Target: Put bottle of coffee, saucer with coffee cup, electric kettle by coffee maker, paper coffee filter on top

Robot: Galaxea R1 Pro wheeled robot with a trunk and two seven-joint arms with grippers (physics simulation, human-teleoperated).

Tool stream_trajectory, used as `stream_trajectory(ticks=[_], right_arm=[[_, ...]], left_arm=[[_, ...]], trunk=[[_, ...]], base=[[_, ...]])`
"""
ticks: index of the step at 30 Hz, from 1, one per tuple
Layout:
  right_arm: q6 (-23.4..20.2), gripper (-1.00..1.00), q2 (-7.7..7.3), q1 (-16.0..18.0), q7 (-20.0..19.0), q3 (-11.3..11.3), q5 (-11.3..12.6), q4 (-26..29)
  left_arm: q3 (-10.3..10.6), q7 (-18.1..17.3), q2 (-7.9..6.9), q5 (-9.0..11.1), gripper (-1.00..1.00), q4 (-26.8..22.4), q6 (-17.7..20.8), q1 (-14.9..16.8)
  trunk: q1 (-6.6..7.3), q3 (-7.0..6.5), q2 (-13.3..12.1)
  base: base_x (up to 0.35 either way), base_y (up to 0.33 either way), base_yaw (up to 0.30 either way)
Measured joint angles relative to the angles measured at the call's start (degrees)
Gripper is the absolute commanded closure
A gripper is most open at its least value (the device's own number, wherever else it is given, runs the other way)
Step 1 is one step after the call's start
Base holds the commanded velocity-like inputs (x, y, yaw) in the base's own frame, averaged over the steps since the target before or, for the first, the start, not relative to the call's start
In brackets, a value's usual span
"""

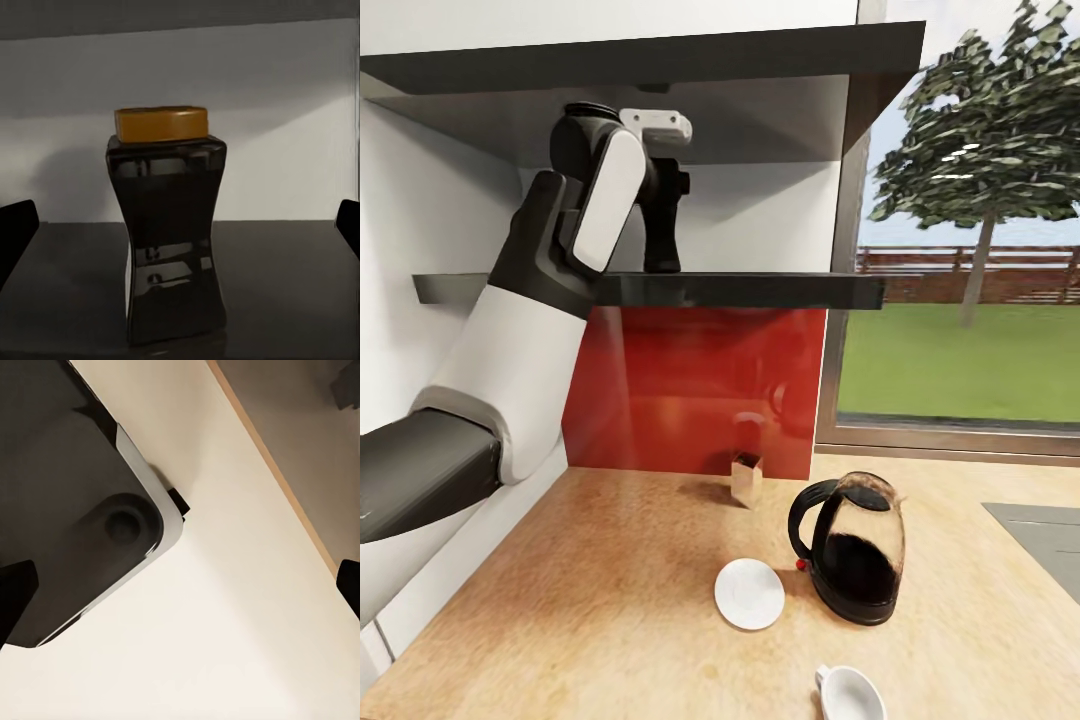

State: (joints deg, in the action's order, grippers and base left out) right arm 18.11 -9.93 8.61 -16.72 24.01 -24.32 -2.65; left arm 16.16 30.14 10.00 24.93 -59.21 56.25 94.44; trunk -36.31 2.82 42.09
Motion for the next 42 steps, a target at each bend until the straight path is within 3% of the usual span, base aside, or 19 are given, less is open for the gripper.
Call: stream_trajectory(ticks=[7,20,42], right_arm=[[0.00,-1.00,0.00,0.00,0.00,0.00,0.00,0.00],[0.00,-1.00,0.00,0.00,0.00,0.00,0.00,0.00],[0.00,-1.00,0.00,0.00,0.00,0.00,0.00,0.00]], left_arm=[[-0.04,0.05,0.00,0.00,-1.00,-0.70,-1.89,-2.97],[-0.13,0.05,0.00,-0.02,-1.00,-0.93,-2.44,-5.55],[-0.13,0.14,0.00,-0.36,-1.00,-2.02,-2.41,-6.19]], trunk=[[0.00,0.00,-0.01],[0.00,0.00,-0.01],[0.00,0.00,-0.01]], base=[[0.000,0.000,0.000],[0.000,0.000,0.000],[0.055,0.020,0.000]])
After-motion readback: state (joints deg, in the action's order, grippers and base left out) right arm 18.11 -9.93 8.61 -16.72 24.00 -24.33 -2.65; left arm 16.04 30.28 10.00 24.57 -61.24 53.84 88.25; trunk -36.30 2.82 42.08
